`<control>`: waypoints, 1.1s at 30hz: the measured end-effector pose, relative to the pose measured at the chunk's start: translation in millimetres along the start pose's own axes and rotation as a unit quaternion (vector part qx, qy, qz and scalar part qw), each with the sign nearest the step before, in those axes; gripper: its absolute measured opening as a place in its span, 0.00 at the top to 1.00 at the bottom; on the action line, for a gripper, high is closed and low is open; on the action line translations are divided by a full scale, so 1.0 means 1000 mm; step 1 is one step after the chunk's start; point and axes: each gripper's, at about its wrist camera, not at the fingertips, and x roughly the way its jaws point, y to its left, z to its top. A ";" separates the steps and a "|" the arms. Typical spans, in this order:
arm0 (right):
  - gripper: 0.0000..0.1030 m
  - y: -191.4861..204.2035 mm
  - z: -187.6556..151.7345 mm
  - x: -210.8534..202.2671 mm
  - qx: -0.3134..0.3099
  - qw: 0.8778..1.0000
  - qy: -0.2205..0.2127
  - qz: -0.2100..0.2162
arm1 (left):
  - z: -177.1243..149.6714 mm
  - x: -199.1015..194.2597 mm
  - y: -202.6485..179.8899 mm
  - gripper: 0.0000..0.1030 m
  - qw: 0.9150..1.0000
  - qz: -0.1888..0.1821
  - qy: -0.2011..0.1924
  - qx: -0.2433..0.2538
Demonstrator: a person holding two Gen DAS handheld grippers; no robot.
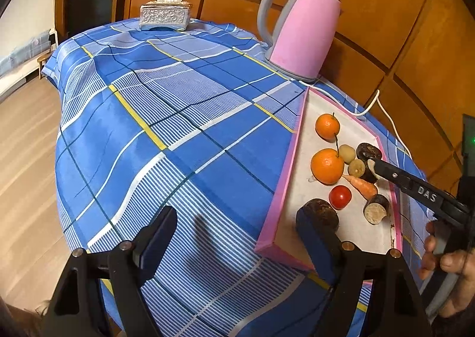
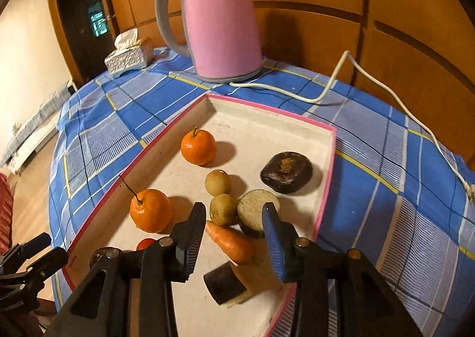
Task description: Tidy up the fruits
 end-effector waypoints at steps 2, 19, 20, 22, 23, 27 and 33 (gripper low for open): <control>0.61 0.000 -0.003 -0.007 0.003 1.000 -0.008 -0.010 | 0.000 -0.001 -0.001 0.19 1.000 -0.002 0.000 0.003; 0.48 -0.015 -0.054 -0.070 0.087 0.987 -0.050 -0.122 | -0.006 -0.016 -0.019 0.18 0.999 -0.013 -0.010 0.037; 0.38 -0.013 -0.059 -0.075 0.089 0.986 -0.054 -0.132 | -0.006 -0.016 -0.020 0.15 0.999 -0.013 -0.011 0.039; 0.36 -0.011 -0.067 -0.083 0.095 0.983 -0.064 -0.143 | -0.007 -0.018 -0.023 0.13 0.999 -0.013 -0.010 0.044; 0.36 -0.009 -0.071 -0.087 0.097 0.982 -0.067 -0.146 | -0.008 -0.019 -0.024 0.13 0.999 -0.012 -0.010 0.047; 0.36 0.003 -0.085 -0.095 0.090 0.982 -0.068 -0.148 | -0.011 -0.024 -0.031 0.09 0.998 -0.008 -0.015 0.061; 0.36 0.012 -0.089 -0.097 0.081 0.984 -0.068 -0.144 | -0.013 -0.035 -0.037 0.01 0.997 -0.008 -0.031 0.072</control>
